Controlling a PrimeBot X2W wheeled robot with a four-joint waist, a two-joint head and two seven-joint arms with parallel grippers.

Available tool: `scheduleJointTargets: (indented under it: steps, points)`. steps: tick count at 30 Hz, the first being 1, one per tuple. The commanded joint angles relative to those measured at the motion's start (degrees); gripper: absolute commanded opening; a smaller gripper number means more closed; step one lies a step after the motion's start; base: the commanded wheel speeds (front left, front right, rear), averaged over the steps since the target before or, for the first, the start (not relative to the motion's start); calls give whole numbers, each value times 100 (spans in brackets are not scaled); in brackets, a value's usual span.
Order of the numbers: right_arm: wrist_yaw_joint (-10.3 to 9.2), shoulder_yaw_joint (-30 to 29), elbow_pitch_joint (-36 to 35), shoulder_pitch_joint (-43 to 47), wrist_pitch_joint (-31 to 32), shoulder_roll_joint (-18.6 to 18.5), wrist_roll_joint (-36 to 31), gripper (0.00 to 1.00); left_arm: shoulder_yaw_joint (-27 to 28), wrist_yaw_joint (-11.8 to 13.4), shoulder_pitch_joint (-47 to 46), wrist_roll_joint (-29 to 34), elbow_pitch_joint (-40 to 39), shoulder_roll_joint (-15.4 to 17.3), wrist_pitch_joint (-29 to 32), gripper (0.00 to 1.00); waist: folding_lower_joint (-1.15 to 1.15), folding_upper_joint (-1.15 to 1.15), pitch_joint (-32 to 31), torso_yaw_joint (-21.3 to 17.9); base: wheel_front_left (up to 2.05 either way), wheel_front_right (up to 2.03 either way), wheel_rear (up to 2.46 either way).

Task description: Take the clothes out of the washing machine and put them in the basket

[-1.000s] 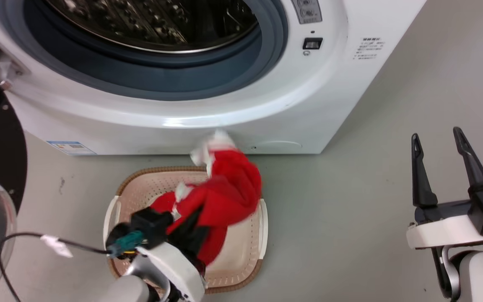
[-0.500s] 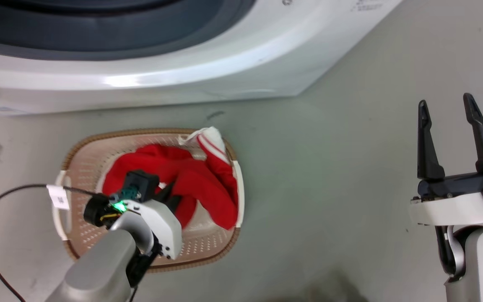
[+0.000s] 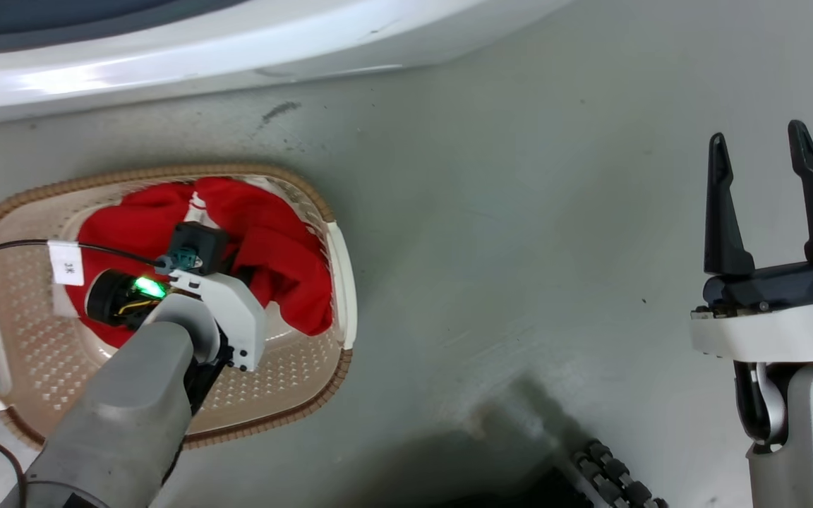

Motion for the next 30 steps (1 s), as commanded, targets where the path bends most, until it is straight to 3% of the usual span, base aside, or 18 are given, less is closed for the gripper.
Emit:
scheduleJointTargets:
  steps: [1,5,6,7,15,18,30]
  points:
    - [-6,21,-38,-121,-11,5,44,100,-32,-8,-110,-29,111,-11,-60,0,-1,0,139,-109,0,0,0]
    - [-6,28,-43,-127,-11,5,68,100,-130,-8,-192,-92,482,-103,-156,0,-1,0,173,-108,0,0,0]
    - [-6,20,-33,-125,-11,5,66,100,-152,-8,-199,-105,531,-130,-179,27,-1,0,161,-97,0,0,0]
    - [-6,11,-15,-120,-11,5,58,100,-164,-8,-222,-116,586,-145,-200,100,-1,0,139,-80,0,0,0]
    - [-6,-70,73,-142,-11,5,-41,100,-19,-8,-200,-32,345,-249,-291,100,-1,0,-268,139,0,0,0]
    - [-6,-108,143,-111,-11,3,-148,100,165,163,-29,208,78,-166,-294,100,-1,0,-551,275,0,0,0]
    - [-7,-329,369,294,-11,-1,-699,100,1859,336,947,1081,-2133,-203,-287,100,-1,0,-1940,1076,0,0,0]
